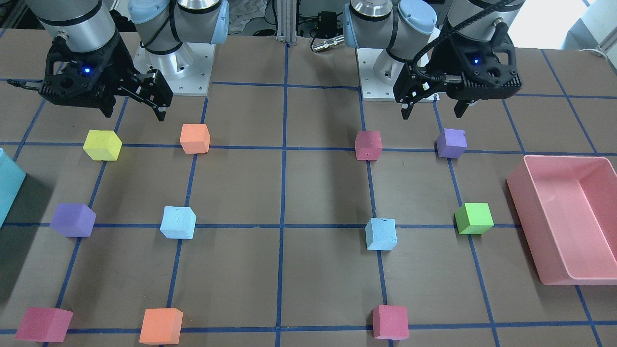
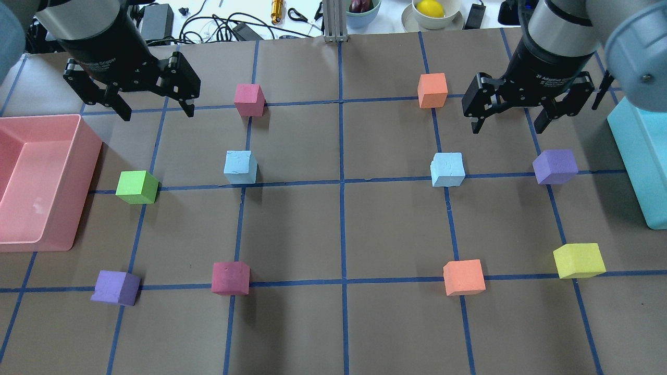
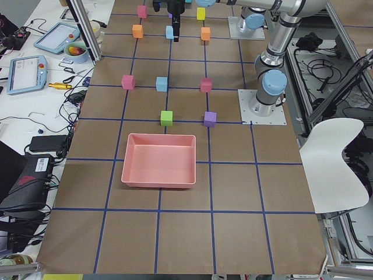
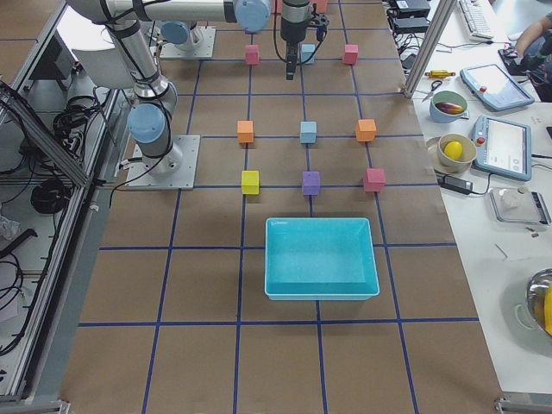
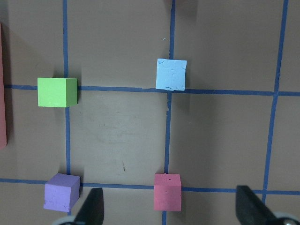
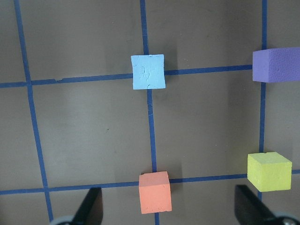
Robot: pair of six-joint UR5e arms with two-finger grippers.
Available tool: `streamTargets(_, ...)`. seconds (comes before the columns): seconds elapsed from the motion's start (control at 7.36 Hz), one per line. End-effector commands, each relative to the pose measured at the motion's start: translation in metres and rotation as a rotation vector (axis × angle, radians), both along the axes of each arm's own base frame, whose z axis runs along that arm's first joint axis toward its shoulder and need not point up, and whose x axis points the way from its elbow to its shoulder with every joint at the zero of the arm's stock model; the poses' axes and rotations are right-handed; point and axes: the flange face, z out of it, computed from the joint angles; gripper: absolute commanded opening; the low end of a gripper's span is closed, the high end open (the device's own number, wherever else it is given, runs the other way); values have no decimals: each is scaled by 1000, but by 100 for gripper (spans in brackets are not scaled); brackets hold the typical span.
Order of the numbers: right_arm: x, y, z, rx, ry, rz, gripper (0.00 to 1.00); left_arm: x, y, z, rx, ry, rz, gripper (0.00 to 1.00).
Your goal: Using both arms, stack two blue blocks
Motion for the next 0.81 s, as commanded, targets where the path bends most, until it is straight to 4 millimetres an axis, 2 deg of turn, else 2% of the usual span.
streamTargets(0.0, -1, 1, -2, 5, 2, -1, 100, -1, -7, 1, -32, 1, -1, 100)
streamTargets(0.14, -2, 1, -2, 5, 2, -3, 100, 0, -13, -1, -54, -7, -1, 100)
streamTargets(0.54, 2, -1, 0, 0, -10, 1, 100, -3, -13, -2, -60, 2, -4, 100)
streamTargets(0.68, 0, 0, -6, 23, -2, -1, 100, -6, -13, -4, -56, 5, -9, 100)
